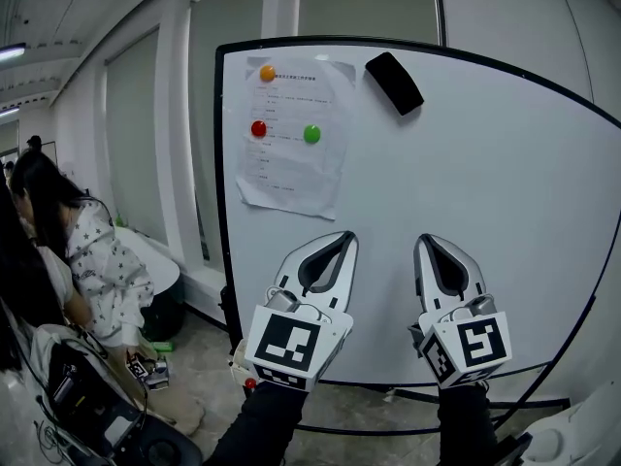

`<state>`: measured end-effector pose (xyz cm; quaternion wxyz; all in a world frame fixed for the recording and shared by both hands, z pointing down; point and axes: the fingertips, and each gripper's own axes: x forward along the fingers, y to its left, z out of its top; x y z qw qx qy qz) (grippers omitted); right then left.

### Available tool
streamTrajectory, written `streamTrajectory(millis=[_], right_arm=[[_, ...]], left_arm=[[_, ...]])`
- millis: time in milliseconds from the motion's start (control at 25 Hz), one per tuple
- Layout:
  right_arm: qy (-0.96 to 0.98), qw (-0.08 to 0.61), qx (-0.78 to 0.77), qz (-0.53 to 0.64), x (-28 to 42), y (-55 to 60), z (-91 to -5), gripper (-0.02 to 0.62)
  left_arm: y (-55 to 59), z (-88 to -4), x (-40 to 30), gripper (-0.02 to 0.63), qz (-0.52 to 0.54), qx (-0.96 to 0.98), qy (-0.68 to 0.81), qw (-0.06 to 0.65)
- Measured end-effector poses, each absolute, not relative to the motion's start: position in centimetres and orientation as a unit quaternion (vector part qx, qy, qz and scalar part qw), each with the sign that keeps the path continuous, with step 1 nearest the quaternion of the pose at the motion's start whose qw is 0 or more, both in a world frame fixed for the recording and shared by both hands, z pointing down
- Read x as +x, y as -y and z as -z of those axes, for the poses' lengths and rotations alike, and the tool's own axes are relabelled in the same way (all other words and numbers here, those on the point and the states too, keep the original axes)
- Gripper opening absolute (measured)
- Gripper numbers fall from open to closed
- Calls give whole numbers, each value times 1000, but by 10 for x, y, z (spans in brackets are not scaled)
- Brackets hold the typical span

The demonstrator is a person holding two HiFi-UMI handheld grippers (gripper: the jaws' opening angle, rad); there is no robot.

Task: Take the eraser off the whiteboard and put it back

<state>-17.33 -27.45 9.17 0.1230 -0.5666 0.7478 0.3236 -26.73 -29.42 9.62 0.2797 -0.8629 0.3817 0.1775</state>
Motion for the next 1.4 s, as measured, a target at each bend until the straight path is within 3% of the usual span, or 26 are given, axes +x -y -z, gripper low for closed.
streamTrajectory(millis=[1400], right_arm=[[-713, 125, -569, -391, -158, 358, -30, 12]], left_arm=[[386, -75, -228, 5, -189, -865, -367, 284]])
